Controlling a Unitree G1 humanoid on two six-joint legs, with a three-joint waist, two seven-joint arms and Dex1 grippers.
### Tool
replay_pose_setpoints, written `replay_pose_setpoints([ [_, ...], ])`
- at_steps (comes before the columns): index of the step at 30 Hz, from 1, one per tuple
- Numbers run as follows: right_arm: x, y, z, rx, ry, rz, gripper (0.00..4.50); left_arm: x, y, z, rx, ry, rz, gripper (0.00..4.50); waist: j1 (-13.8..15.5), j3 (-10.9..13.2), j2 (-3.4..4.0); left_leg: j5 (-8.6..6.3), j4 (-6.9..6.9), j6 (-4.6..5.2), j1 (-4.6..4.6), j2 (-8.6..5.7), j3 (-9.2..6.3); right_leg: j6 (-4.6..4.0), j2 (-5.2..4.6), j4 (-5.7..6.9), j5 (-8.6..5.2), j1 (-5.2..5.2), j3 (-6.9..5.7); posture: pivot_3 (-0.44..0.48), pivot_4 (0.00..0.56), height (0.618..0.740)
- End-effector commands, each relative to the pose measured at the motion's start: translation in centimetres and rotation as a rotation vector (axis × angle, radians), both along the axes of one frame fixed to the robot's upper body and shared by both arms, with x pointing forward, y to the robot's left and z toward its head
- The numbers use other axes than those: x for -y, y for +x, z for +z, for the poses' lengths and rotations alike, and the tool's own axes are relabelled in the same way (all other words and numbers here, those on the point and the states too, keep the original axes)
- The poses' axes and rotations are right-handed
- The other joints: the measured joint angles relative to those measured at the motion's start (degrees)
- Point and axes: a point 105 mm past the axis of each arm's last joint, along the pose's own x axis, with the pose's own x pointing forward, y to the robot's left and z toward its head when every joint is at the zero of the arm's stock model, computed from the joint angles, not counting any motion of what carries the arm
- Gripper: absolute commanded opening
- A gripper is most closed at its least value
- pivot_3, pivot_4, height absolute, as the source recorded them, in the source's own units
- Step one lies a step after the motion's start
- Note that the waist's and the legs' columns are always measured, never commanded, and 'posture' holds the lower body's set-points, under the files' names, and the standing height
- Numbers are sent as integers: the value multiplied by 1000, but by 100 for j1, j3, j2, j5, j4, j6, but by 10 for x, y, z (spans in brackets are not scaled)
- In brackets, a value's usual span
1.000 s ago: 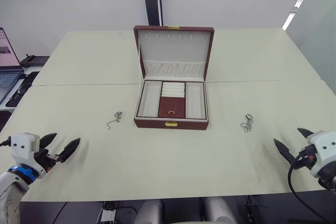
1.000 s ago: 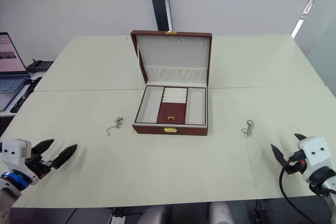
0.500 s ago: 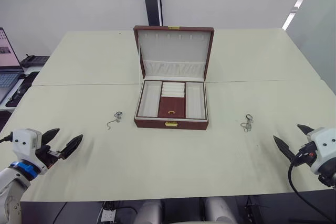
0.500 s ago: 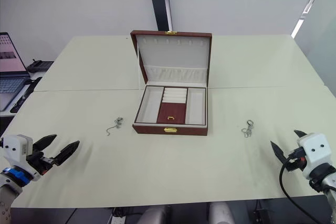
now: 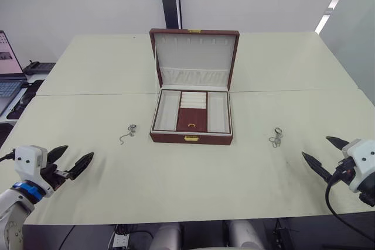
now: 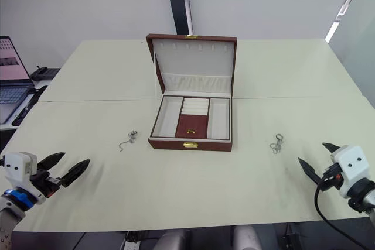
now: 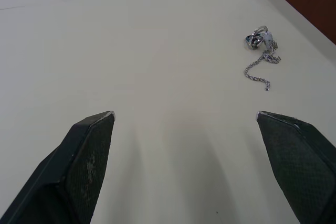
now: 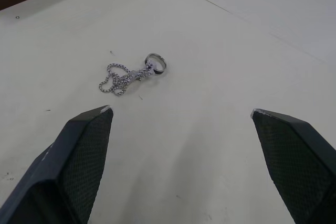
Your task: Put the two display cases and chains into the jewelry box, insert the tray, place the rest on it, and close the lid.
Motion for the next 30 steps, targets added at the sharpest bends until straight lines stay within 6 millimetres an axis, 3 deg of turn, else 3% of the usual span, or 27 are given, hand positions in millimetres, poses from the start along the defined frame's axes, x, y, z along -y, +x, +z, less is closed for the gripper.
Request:
replay_pose_setpoints([
  [1,3,-1,10,32,-21,9,4470,2,1,11,37,9,-8,4500,0,0,0,0,0,0,0,0,0,0,0,0,0,0,-1,0,150,740],
  [16,-15,-4,11,-37,-26,180,4470,13,3,17,54,-12,-33,4500,-1,-3,0,0,2,0,1,1,1,0,0,-1,0,4,-2,0,150,740],
  [24,-15,-4,12,-44,-43,202,4470,17,0,15,43,-25,-40,4500,1,-4,-2,0,3,0,1,1,3,0,0,-1,0,6,-3,0,150,740],
  [28,-20,-2,20,-14,-61,240,4470,18,1,14,41,-28,-41,4500,-1,-5,0,0,3,0,2,1,3,0,0,-2,0,9,-4,0,150,740],
  [30,-32,1,30,0,-65,313,4470,18,1,14,40,-29,-43,4500,-6,-5,0,0,3,0,4,0,4,0,0,-1,0,10,-3,0,150,740],
])
